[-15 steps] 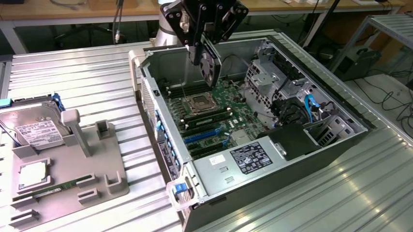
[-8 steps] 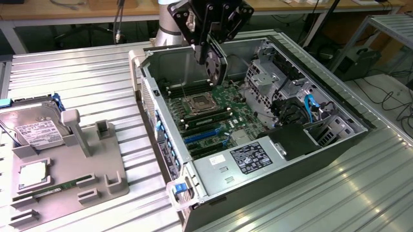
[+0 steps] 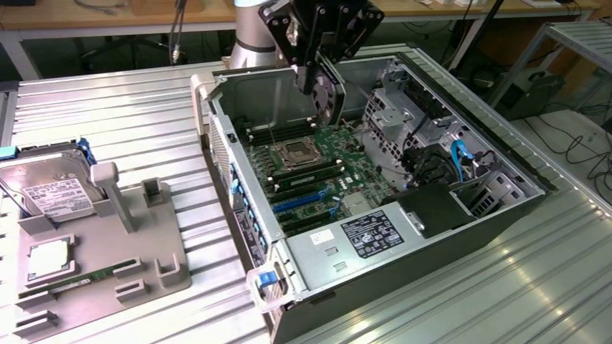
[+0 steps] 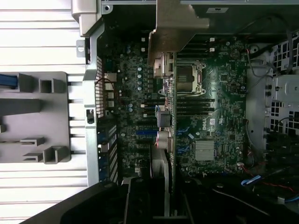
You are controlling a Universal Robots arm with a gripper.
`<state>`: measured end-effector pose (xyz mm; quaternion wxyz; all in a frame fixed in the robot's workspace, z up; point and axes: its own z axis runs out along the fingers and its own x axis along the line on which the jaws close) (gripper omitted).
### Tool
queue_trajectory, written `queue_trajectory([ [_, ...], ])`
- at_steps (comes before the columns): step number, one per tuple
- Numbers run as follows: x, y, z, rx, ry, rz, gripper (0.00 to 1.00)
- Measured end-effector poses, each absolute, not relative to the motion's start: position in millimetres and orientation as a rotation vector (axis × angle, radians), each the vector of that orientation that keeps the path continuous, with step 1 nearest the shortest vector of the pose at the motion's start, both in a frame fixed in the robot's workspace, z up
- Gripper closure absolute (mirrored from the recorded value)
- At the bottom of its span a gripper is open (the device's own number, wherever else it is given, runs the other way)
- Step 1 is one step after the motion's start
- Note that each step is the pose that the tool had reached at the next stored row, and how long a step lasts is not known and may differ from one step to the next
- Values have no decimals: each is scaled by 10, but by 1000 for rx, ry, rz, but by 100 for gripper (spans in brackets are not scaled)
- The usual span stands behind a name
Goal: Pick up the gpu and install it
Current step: 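Pick up the gpu and move the gpu toward the slot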
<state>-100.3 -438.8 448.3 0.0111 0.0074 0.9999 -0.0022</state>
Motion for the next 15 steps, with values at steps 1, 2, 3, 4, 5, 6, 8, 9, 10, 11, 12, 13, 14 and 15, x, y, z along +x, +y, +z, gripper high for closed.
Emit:
queue_trajectory([
  [1, -992, -4388, 4483, 23, 3119, -7, 72],
  [2, -979, -4388, 4483, 23, 3119, -7, 72],
  [3, -967, -4388, 4483, 23, 3119, -7, 72],
  [4, -956, -4388, 4483, 23, 3119, -7, 72],
  [5, -944, -4388, 4483, 23, 3119, -7, 72],
  [6, -931, -4388, 4483, 23, 3119, -7, 72],
  [8, -908, -4388, 4483, 23, 3119, -7, 72],
  [9, -898, -4388, 4483, 23, 3119, -7, 72],
  [10, -886, -4388, 4483, 23, 3119, -7, 72],
  [11, -876, -4388, 4483, 23, 3119, -7, 72],
  [12, -864, -4388, 4483, 23, 3119, -7, 72],
  [13, -853, -4388, 4483, 23, 3119, -7, 72],
  [14, -842, -4388, 4483, 23, 3119, -7, 72],
  [15, -832, -4388, 4483, 23, 3119, -7, 72],
])
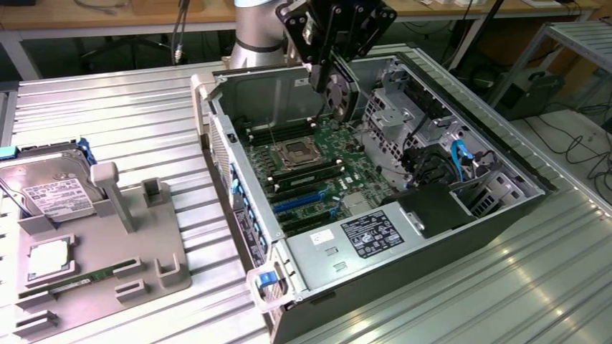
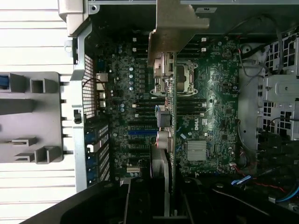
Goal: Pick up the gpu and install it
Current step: 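Pick up the gpu and move the gpu toward the slot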
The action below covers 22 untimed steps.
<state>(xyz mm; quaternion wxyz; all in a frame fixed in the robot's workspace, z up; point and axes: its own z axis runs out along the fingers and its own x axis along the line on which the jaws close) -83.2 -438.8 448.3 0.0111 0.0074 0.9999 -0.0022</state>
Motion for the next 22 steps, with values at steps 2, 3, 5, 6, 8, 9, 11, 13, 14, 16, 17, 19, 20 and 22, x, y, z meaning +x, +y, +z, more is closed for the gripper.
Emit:
queue_trajectory([
  [2, -811, -4388, 4483, 23, 3119, -7, 72],
  [3, -796, -4388, 4483, 23, 3119, -7, 72],
  [5, -775, -4388, 4483, 23, 3119, -7, 72],
  [6, -764, -4388, 4483, 23, 3119, -7, 72],
  [8, -744, -4388, 4483, 23, 3119, -7, 72],
  [9, -734, -4388, 4483, 23, 3119, -7, 72],
  [11, -713, -4388, 4483, 23, 3119, -7, 72],
  [13, -692, -4388, 4483, 23, 3119, -7, 72],
  [14, -682, -4388, 4483, 23, 3119, -7, 72],
  [16, -660, -4388, 4483, 23, 3119, -7, 72],
  [17, -638, -4388, 4483, 23, 3119, -7, 72],
  [19, -614, -4388, 4483, 23, 3119, -7, 72],
  [20, -598, -4388, 4483, 23, 3119, -7, 72],
  [22, -577, -4388, 4483, 23, 3119, -7, 72],
])
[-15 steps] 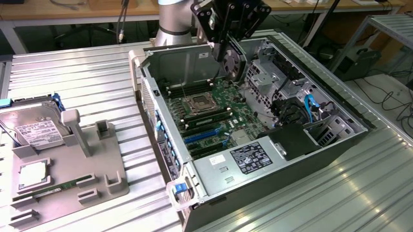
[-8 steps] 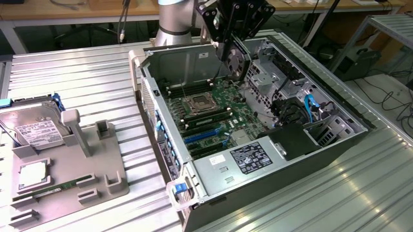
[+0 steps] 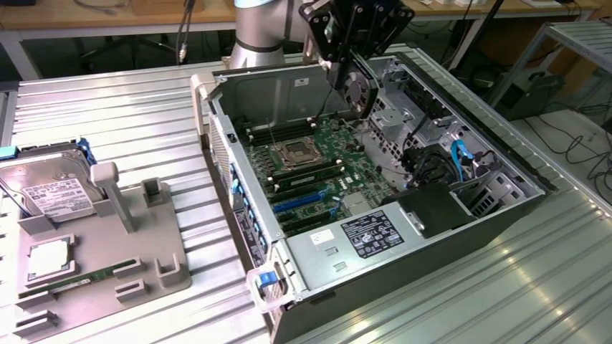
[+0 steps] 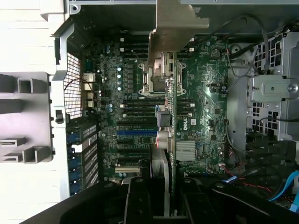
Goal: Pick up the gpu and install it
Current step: 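Pick up the gpu and move the gpu toward the slot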
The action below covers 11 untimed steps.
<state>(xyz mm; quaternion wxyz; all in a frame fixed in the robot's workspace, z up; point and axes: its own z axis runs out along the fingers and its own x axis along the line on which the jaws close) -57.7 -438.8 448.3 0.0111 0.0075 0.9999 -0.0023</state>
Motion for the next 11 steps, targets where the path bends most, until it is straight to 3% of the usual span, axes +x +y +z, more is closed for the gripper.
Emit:
queue_trajectory([
  [11, -470, -4388, 4482, 23, 3119, -7, 72],
])
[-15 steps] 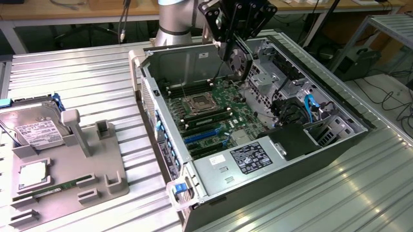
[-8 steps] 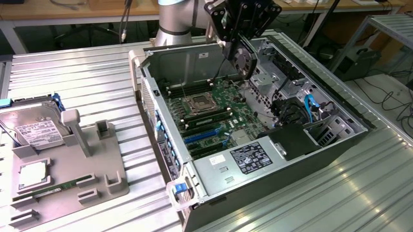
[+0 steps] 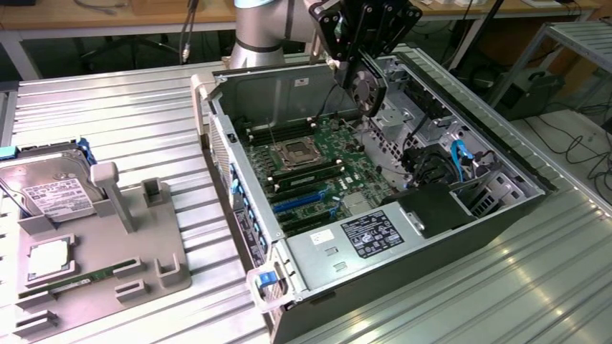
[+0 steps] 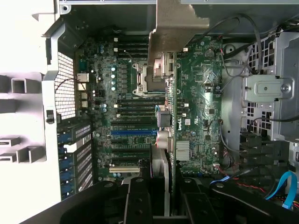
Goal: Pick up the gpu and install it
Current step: 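Pick up the gpu and move the gpu toward the slot, then insert the gpu into the slot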
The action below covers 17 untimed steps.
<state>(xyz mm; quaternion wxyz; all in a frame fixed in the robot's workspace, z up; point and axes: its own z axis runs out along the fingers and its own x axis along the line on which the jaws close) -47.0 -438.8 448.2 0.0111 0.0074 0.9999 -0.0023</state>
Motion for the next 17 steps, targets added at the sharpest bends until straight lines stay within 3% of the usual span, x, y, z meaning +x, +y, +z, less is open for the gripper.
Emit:
queue_trajectory([
  [17, -471, -4388, 4482, -62, 3119, -6, 72],
])
